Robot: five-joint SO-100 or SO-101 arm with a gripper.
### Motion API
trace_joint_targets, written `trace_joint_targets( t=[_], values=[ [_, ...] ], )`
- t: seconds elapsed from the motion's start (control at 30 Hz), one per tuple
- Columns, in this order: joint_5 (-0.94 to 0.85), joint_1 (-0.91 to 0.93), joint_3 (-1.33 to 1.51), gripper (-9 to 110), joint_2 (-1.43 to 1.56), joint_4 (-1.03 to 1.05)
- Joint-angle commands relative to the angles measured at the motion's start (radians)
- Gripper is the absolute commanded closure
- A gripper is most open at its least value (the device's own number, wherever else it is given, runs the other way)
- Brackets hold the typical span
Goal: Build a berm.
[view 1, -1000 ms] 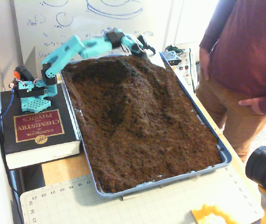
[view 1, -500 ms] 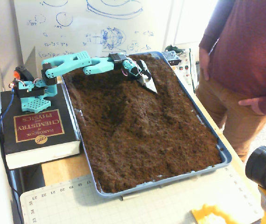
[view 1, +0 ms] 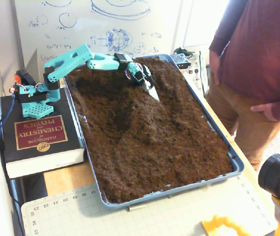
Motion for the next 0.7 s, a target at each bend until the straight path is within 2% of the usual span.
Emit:
trace_joint_targets(
  t=[0.0,0.37,0.67],
  values=[
    [-0.011,-0.018,0.118,101,0.143,0.015],
    [-0.012,-0.021,0.393,101,0.351,0.015],
    [-0.012,-0.023,0.508,101,0.482,0.014]
  ],
)
